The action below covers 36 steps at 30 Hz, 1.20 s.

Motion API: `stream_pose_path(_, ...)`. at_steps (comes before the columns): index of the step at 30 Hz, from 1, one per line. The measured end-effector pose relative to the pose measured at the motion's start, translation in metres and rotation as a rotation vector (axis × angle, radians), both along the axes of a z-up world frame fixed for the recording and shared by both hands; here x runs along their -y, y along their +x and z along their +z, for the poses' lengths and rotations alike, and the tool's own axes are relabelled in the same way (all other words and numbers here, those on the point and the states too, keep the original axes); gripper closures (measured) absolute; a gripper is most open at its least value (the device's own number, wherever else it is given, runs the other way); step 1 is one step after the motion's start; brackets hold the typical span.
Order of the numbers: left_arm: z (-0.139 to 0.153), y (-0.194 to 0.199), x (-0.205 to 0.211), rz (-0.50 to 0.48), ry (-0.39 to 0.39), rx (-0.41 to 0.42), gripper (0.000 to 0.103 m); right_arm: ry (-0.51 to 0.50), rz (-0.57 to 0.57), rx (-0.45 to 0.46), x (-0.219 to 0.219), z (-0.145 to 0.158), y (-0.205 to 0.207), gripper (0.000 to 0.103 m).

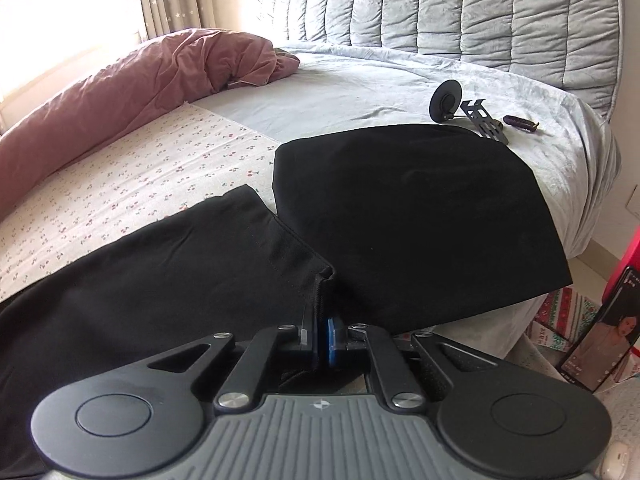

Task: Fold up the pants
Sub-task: 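Lay the trouser leg down and open the right gripper while the left gripper pinches the fabric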

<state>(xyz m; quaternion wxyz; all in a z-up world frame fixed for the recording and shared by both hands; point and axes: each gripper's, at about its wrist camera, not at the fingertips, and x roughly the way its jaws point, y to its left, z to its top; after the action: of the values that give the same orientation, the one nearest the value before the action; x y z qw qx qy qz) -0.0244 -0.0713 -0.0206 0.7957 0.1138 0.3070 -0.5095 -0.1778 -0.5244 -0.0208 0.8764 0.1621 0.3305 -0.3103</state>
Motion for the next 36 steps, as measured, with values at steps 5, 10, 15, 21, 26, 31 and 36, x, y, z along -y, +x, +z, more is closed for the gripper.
stream_pose_path(5, 0.000, 0.003, 0.000, -0.038, 0.044, -0.024, 0.094, -0.044, 0.019, -0.115, -0.005, -0.009, 0.003, 0.098)
stream_pose_path(10, 0.014, 0.007, -0.014, -0.015, 0.038, 0.006, 0.073, -0.131, 0.025, -0.153, -0.011, -0.001, 0.003, 0.067)
stream_pose_path(15, 0.048, 0.042, -0.045, 0.181, 0.018, 0.104, 0.042, -0.129, 0.074, -0.036, -0.009, 0.030, 0.006, 0.056)
stream_pose_path(21, 0.076, 0.116, -0.090, 0.431, 0.052, 0.171, 0.027, -0.143, 0.190, 0.021, -0.008, 0.043, 0.049, 0.043)
stream_pose_path(26, 0.052, 0.191, -0.114, 0.552, 0.171, 0.100, 0.027, -0.105, 0.248, 0.073, 0.009, 0.034, 0.083, 0.043)
stream_pose_path(31, 0.019, 0.243, -0.131, 0.605, 0.171, -0.053, 0.032, -0.082, 0.201, 0.059, 0.038, 0.012, 0.104, 0.043)
stream_pose_path(36, 0.005, 0.261, -0.131, 0.581, 0.109, -0.119, 0.053, -0.064, 0.203, 0.096, 0.056, -0.003, 0.118, 0.042)
